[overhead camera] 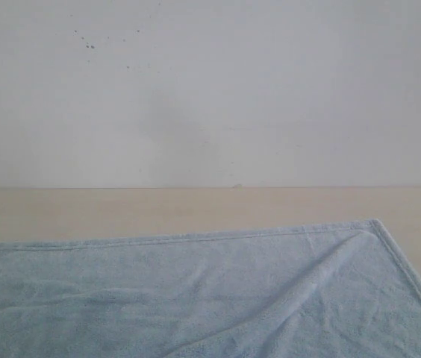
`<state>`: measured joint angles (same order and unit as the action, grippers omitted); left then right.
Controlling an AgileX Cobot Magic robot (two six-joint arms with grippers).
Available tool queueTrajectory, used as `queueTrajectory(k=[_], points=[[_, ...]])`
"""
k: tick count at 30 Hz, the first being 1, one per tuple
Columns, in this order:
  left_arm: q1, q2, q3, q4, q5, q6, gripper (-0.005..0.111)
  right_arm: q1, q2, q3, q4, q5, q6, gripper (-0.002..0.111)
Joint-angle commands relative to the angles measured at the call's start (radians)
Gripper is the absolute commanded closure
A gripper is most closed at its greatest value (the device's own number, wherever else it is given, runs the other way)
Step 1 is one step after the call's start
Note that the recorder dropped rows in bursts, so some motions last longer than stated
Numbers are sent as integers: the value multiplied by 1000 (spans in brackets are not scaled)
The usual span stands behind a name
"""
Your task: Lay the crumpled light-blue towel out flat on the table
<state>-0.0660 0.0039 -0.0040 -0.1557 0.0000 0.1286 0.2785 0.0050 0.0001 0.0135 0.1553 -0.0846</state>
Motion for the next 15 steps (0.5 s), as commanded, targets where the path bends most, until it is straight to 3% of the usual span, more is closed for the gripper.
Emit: queueTrajectory(k=[1,15], points=[[-2,-4,4,58,12,-135,86,1,-5,0,-2,-2,-3,107],[-2,-4,4,67,57,-166,86,1,-5,0,-2,-2,-3,107]])
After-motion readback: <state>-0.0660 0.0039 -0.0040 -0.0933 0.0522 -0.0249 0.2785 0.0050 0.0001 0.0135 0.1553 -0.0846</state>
